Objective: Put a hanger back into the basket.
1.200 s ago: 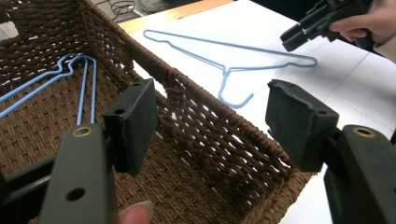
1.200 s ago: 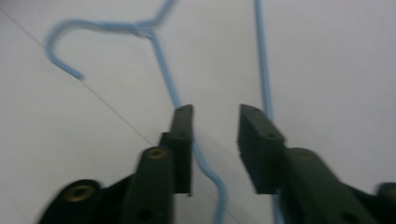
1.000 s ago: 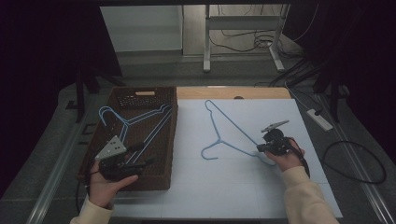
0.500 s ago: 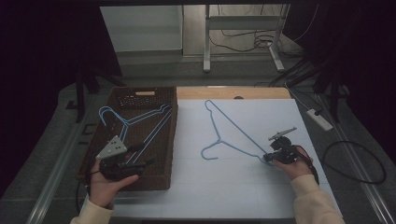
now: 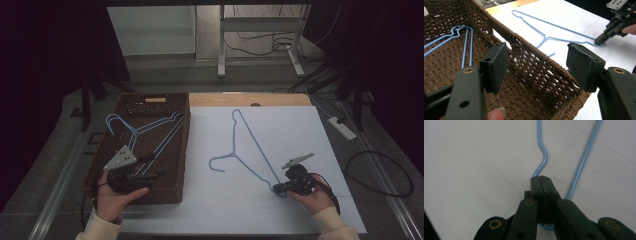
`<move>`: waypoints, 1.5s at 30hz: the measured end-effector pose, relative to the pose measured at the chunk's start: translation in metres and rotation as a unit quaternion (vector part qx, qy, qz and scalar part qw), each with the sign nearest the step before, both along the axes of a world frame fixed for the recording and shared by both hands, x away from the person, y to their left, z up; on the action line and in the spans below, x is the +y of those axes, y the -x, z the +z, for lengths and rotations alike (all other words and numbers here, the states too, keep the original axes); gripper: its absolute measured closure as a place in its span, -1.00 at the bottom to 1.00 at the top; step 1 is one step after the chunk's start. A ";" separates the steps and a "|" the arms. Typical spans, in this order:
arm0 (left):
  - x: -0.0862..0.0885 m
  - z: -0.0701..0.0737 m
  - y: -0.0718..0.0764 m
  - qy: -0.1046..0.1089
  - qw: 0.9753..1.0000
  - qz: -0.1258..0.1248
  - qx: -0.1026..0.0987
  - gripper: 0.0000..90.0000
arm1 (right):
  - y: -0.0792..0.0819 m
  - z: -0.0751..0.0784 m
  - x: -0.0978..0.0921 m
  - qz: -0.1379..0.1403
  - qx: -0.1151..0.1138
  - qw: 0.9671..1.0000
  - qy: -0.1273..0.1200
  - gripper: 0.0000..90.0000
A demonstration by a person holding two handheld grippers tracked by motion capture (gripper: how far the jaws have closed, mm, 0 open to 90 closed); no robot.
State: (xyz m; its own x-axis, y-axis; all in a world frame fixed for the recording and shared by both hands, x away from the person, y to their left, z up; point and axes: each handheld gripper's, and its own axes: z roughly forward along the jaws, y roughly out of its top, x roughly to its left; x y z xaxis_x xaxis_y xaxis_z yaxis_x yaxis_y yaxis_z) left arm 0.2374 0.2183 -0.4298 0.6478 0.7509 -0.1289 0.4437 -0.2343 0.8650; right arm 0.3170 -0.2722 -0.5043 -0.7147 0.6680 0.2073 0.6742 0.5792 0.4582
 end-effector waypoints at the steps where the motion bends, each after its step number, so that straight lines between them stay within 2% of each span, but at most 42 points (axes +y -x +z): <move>1: 0.000 0.000 0.000 0.000 1.000 -0.001 0.000 -0.25 | 0.004 -0.001 0.002 0.006 0.004 1.000 -0.007 1.00; 7: 0.001 -0.001 -0.001 0.000 1.000 0.000 0.002 -0.25 | 0.023 -0.005 0.016 0.041 0.013 0.999 -0.029 1.00; 9: 0.001 -0.001 -0.001 -0.001 1.000 -0.001 0.003 -0.25 | 0.030 -0.007 0.025 0.059 0.020 0.997 -0.041 1.00; 12: 0.000 -0.001 -0.001 -0.001 1.000 -0.002 0.004 -0.25 | 0.033 -0.007 0.030 0.067 0.018 0.997 -0.043 1.00; 13: 0.000 -0.001 -0.001 -0.001 1.000 -0.003 0.005 -0.25 | 0.036 -0.009 0.037 0.079 0.025 0.995 -0.050 1.00; 15: 0.001 -0.001 -0.001 0.000 1.000 -0.002 0.005 -0.25 | 0.037 -0.009 0.040 0.082 0.024 0.995 -0.051 1.00; 17: 0.001 -0.001 -0.001 0.000 1.000 -0.002 0.005 -0.24 | 0.039 -0.010 0.048 0.097 0.028 0.993 -0.056 1.00; 23: 0.002 -0.001 -0.001 0.001 1.000 -0.002 0.005 -0.24 | 0.043 -0.013 0.067 0.117 0.027 0.991 -0.066 1.00; 29: 0.001 -0.002 -0.002 -0.001 1.000 -0.002 0.006 -0.24 | 0.042 -0.016 0.098 0.141 0.009 0.987 -0.074 1.00; 34: 0.002 -0.002 -0.002 0.000 1.000 -0.002 0.006 -0.24 | 0.039 -0.018 0.111 0.148 0.004 0.986 -0.078 1.00; 40: 0.003 -0.002 -0.002 0.000 1.000 -0.001 0.007 -0.24 | 0.035 -0.017 0.114 0.146 -0.010 0.986 -0.077 1.00; 41: 0.003 -0.002 -0.002 0.000 1.000 -0.001 0.006 -0.24 | 0.026 -0.011 0.106 0.125 -0.027 0.989 -0.077 1.00; 42: 0.003 -0.002 -0.002 0.000 1.000 -0.001 0.006 -0.24 | 0.026 -0.011 0.106 0.125 -0.027 0.989 -0.077 1.00; 43: 0.003 -0.002 -0.002 0.000 1.000 -0.001 0.006 -0.24 | 0.012 -0.006 0.096 0.092 -0.052 0.992 -0.068 1.00; 45: 0.003 -0.001 -0.002 0.000 1.000 -0.001 0.004 -0.24 | -0.006 -0.002 0.087 0.060 -0.068 0.994 -0.063 1.00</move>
